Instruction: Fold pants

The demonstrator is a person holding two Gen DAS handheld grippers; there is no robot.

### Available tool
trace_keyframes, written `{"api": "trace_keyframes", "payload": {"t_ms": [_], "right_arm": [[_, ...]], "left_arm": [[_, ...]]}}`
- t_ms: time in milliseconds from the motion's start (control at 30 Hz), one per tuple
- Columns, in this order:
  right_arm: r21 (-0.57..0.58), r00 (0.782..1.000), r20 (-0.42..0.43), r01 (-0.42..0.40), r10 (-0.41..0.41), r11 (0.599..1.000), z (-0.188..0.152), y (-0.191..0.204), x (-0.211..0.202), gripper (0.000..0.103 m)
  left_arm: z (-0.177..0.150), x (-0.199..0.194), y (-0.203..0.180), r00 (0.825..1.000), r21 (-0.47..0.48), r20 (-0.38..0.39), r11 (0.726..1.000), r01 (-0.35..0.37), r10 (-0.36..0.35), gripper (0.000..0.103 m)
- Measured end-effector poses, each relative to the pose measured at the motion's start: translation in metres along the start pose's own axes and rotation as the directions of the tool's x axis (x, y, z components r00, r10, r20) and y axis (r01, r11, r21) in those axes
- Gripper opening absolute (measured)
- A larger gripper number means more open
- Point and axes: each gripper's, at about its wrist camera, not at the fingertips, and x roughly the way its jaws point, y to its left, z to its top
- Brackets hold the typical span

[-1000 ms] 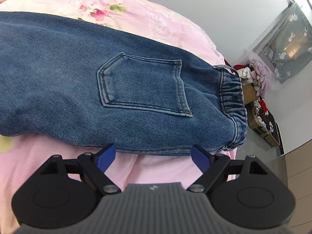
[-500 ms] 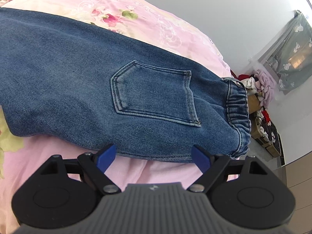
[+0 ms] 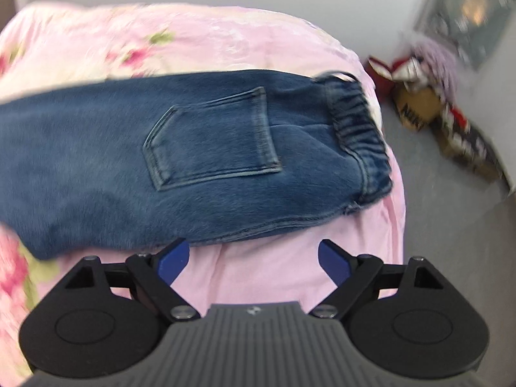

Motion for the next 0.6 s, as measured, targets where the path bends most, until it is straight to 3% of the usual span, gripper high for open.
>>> {"api": "trace_keyframes", "payload": {"t_ms": [33,167,267,367,433,500,600], "right_arm": [[0.070,1.000,0.001,-0.021,0.021,0.997,0.002,-0.010,0.000,0.084],[0.309,0.997,0.048,-0.069,0.057,0.948,0.005,-0.043,0.003,0.084],[0.466,0.995,0.078,-0.090,0.060,0.880,0.006,-0.063,0.010,0.084],[0.550,0.992,0.095,-0.118,0.079,0.827,0.007,-0.075,0.017,0.084],[0.566,0.992,0.096,-0.117,0.076,0.816,0.009,-0.077,0.021,0.085],[0.572,0.992,0.095,-0.119,0.079,0.812,0.012,-0.080,0.025,0.084],[0.576,0.991,0.093,-0.130,0.093,0.807,0.014,-0.082,0.034,0.085]], "left_arm": [[-0.004,-0.008,0.009,0.999,-0.030,-0.002,0.998,0.048,-0.049,0.050],[-0.016,-0.029,0.029,0.967,-0.155,0.026,0.955,0.254,-0.253,0.062],[-0.020,-0.027,0.030,0.922,-0.283,0.072,0.879,0.384,-0.380,0.074],[-0.025,-0.014,0.025,0.893,-0.399,0.096,0.804,0.440,-0.441,0.075],[-0.029,-0.003,0.020,0.896,-0.442,0.099,0.787,0.429,-0.433,0.075],[-0.032,0.011,0.014,0.915,-0.475,0.078,0.792,0.383,-0.396,0.075],[-0.037,0.029,0.014,0.930,-0.516,0.075,0.784,0.345,-0.359,0.075]]}}
